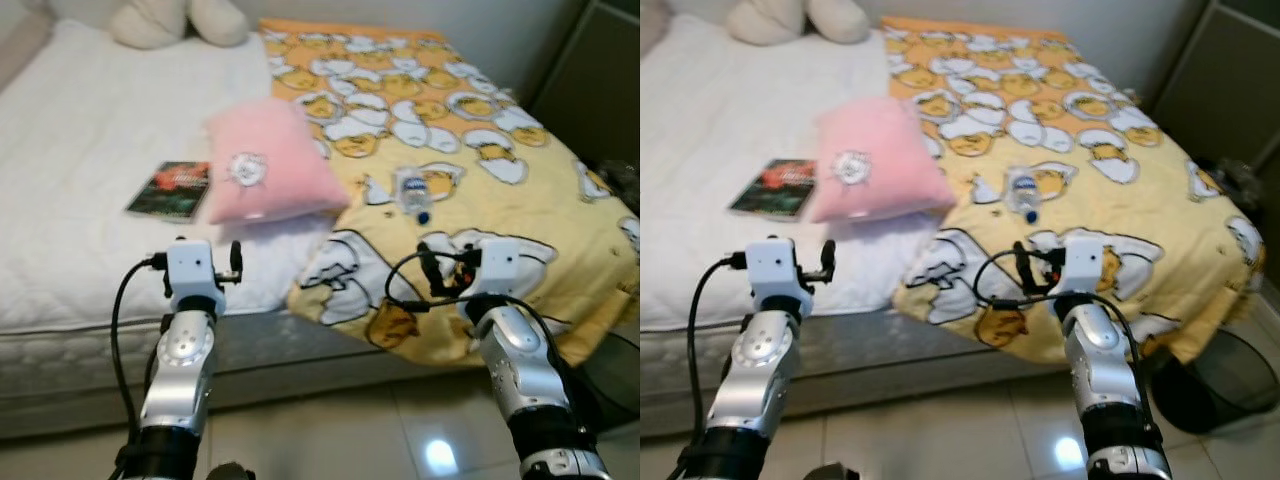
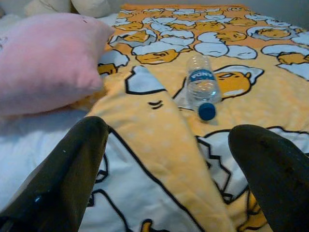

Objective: Clean up the room

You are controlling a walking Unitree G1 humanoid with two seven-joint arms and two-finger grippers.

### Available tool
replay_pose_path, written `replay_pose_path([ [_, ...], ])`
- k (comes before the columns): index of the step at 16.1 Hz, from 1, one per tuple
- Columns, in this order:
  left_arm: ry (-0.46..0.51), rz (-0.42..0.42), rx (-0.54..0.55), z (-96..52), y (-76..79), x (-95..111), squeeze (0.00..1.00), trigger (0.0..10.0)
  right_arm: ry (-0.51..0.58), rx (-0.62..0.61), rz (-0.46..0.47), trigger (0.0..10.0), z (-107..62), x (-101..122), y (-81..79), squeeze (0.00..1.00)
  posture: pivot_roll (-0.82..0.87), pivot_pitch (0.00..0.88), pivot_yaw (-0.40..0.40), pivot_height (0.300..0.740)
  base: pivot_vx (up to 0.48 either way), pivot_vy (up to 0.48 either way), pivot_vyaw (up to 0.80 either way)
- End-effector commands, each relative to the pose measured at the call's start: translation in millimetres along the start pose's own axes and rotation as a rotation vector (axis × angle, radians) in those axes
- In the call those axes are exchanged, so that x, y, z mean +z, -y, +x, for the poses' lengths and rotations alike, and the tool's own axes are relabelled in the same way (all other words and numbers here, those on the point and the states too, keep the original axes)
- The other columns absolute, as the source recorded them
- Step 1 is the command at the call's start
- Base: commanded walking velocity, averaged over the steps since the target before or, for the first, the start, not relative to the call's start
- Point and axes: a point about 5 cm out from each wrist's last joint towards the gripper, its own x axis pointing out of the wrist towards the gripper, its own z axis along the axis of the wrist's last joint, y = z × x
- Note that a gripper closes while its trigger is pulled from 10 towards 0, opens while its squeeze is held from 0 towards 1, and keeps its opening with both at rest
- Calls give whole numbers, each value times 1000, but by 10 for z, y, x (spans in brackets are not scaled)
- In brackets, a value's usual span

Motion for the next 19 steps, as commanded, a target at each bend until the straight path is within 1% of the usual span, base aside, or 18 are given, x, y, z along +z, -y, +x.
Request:
replay_pose_path([
  [1, 48, 17, -20, 43, 93, 128, 0, 10000, 33, -19, 34, 10000, 46, 83, 33, 0, -61, 0, -80, 740, 0, 0, 419],
  [2, 51, 25, -19, 47, 93, 136, 0, 10000, 37, -21, 43, 10000, 58, 89, 28, 0, -62, 0, -76, 740, 0, 0, 419],
  [3, 59, 29, -22, 63, 96, 163, 0, 10000, 60, -23, 72, 10000, 78, 111, 7, 0, -64, 0, -62, 740, 0, 0, 0],
  [5, 72, 23, -33, 98, 112, 212, 0, 10000, 74, -21, 85, 10000, 85, 110, -25, 0, -68, 0, -49, 740, 0, 0, 0],
  [6, 86, 44, -46, 132, 129, 253, 0, 10000, 89, -36, 104, 10000, 90, 114, -27, 0, -78, 0, -28, 740, 0, 0, 0],
  [8, 81, 41, -49, 175, 133, 257, 0, 10000, 121, -75, 118, 10000, 107, 156, 14, 0, -93, 0, -11, 740, 0, 0, 0],
  [9, 81, 42, -55, 192, 143, 260, 0, 10000, 142, -115, 118, 10000, 120, 193, 50, 0, -96, 0, -9, 740, 0, 0, 0],
  [11, 90, 30, -37, 266, 136, 309, 0, 10000, 165, -235, 34, 10000, 142, 269, 151, 0, -110, 0, 1, 740, 0, 0, 281],
  [12, 92, 29, -36, 281, 137, 319, 0, 10000, 155, -244, 34, 10000, 154, 263, 154, 0, -115, 0, 3, 740, 0, 0, 0],
  [14, 96, 23, -37, 294, 161, 336, 0, 10000, 135, -180, 2, 10000, 186, 239, 44, 0, -119, 0, 6, 740, 0, 0, 0],
  [15, 89, 5, -26, 302, 151, 328, 0, 10000, 150, -130, 18, 10000, 184, 238, -15, 0, -119, 0, 5, 740, 0, 0, 475],
  [16, 89, 5, -26, 305, 150, 327, 0, 10000, 151, -103, 13, 10000, 184, 233, -47, 0, -117, 0, 2, 740, 0, 0, 413],
  [19, 106, 22, -60, 294, 171, 332, 0, 10000, 145, -47, -2, 10000, 178, 228, -96, 0, -111, 0, -4, 740, 0, 0, 0],
])
